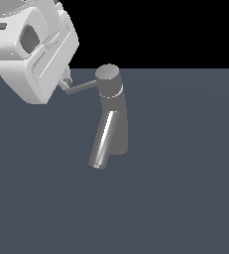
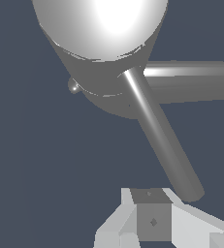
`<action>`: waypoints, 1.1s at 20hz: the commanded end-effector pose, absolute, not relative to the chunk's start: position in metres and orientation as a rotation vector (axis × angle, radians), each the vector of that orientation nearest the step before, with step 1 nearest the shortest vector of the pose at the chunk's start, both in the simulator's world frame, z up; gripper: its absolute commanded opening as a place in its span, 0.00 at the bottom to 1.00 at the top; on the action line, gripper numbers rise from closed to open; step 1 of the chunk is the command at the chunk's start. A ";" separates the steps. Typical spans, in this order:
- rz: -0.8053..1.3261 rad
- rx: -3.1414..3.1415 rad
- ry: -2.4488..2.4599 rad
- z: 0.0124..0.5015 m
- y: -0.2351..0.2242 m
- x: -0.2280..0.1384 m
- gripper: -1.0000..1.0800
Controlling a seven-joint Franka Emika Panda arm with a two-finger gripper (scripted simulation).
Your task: Turn on the faucet by rotating a designated handle.
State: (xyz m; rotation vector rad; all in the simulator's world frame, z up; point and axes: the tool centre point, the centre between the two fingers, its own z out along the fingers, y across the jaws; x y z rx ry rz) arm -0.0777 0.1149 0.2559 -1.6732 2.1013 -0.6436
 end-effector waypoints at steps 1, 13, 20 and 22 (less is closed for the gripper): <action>-0.648 -1.665 2.116 0.252 0.106 -0.083 0.00; -0.649 -1.663 2.124 0.236 0.088 -0.111 0.00; -0.650 -1.662 2.129 0.226 0.076 -0.128 0.00; -0.650 -1.661 2.130 0.223 0.073 -0.133 0.00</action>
